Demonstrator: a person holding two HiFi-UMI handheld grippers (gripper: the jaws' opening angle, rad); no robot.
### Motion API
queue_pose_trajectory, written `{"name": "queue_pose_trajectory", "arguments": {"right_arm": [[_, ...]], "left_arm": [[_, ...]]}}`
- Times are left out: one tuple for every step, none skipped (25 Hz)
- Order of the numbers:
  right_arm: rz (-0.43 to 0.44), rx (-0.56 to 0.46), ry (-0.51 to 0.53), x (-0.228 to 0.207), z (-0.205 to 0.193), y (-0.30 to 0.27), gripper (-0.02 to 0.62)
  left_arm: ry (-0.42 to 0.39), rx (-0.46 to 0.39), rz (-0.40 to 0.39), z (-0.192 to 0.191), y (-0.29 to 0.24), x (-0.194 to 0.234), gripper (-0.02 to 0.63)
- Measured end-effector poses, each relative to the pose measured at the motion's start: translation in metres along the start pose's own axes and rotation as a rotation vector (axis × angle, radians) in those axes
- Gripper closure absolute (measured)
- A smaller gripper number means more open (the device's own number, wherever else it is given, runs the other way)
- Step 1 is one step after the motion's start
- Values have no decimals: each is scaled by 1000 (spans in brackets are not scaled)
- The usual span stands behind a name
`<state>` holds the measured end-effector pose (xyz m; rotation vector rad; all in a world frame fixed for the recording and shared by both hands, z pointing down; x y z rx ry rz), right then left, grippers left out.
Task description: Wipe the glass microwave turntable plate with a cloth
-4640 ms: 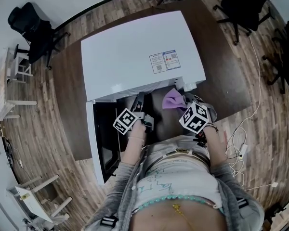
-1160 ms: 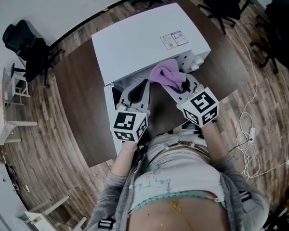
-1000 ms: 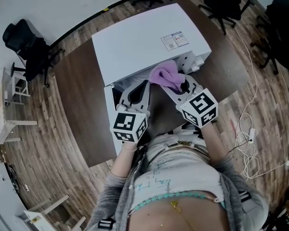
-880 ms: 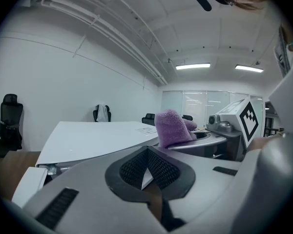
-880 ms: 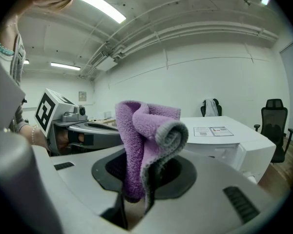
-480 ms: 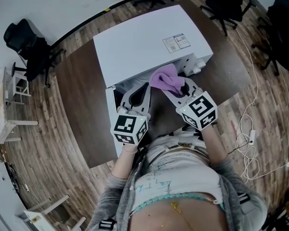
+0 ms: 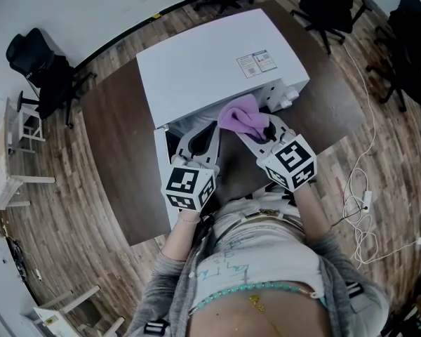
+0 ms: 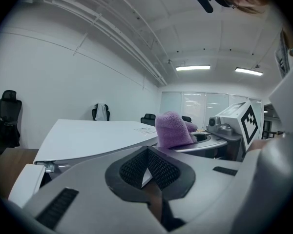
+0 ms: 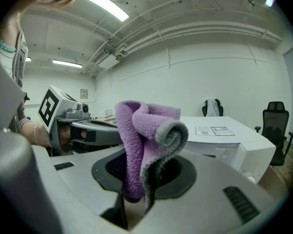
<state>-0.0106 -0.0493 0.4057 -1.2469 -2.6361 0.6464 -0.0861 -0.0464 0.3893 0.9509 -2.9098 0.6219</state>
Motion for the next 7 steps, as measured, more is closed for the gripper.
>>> {"name": "queue_pose_trajectory", "arguments": {"right_arm": [[0,0,0,0,0,0,482],[-1,0,0,0,0,1,482],[-1,0,0,0,0,1,482],[0,0,1,1,0,1,482],[0,1,1,1,-1,1,482],[1,2,2,1,-1,1,482],[2,2,3,2,-1,1,482]], "left_arm": [[-1,0,-1,0,0,0,595],[-2,0,-2,0,0,-1,595],[-2,-1,-2,0,0,-1,595],[-2,-2,-2,1,0,-1,595],[-2,-3,-2,1,0,0,595],[0,-3,-2,1,0,0,595],[1,-4,-2,1,1,0,595]]}}
Point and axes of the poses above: the fingertips, and each gripper's own axes: y backward along the fingers, x to its left, z out of its top, the point moved 2 cm from there along y, backward along the fingers, and after that the axes turned 10 degrees about x, right-handed, at the moved point
